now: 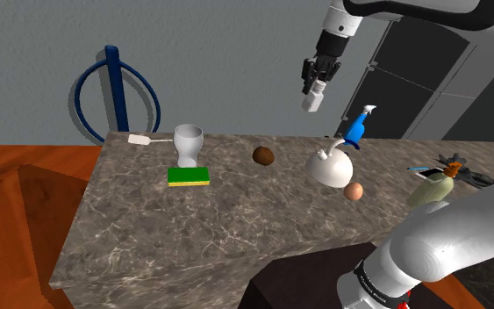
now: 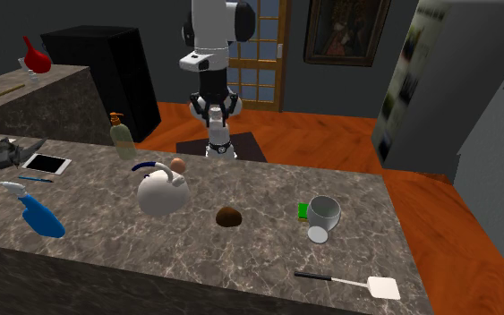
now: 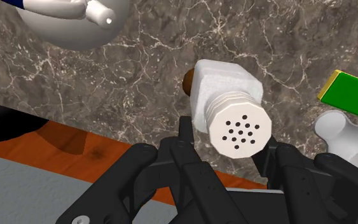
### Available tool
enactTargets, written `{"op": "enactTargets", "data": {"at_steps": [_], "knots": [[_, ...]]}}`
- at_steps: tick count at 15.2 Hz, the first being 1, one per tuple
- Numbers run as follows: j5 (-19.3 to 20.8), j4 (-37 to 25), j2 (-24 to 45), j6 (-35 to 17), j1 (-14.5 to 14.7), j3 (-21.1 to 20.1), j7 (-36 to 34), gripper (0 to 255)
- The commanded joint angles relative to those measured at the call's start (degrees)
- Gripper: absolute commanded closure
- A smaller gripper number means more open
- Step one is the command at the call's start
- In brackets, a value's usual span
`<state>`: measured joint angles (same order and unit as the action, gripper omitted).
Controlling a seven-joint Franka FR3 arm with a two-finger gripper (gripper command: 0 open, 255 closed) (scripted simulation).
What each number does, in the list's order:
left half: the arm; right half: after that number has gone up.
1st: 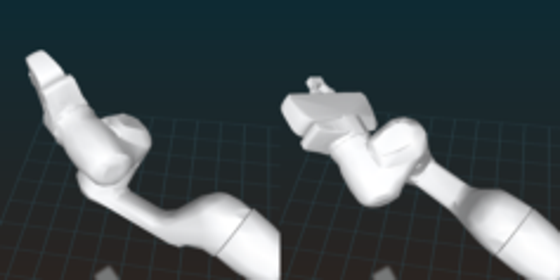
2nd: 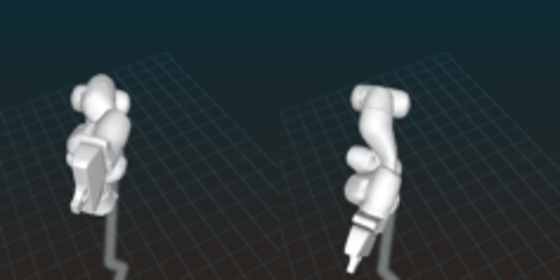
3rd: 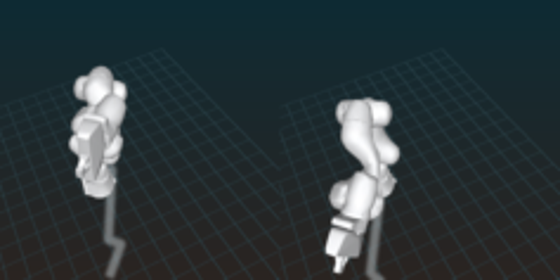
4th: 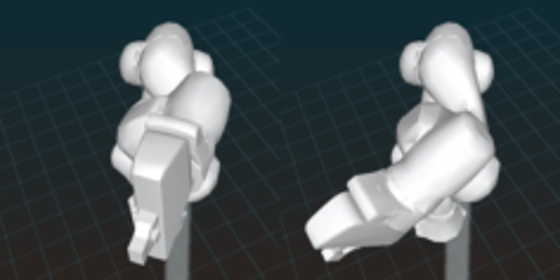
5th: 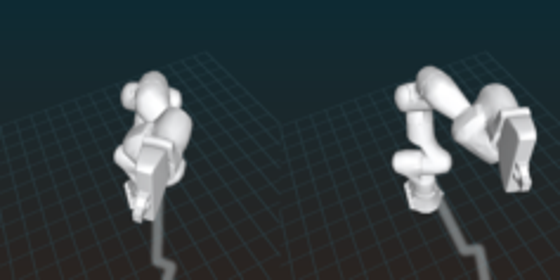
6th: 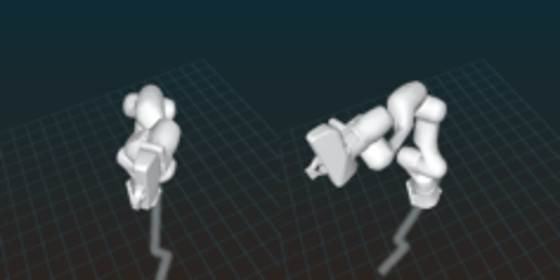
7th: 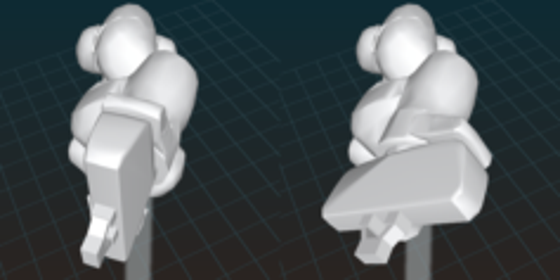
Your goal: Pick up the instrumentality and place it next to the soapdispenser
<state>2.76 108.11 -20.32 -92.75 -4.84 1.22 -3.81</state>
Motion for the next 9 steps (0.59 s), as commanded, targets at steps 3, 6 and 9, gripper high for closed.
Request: {"op": "enactTargets", "data": {"at_steps": [3, 6, 9], "knots": [[1.0, 5.2, -6.0, 0.6, -1.5, 3.0, 4.3, 255], [2.2, 8.3, -10.0, 1.3, -2.6, 5.4, 7.5, 255], [3.6, 10.7, -13.6, 2.2, -3.8, 7.8, 10.8, 255]]}}
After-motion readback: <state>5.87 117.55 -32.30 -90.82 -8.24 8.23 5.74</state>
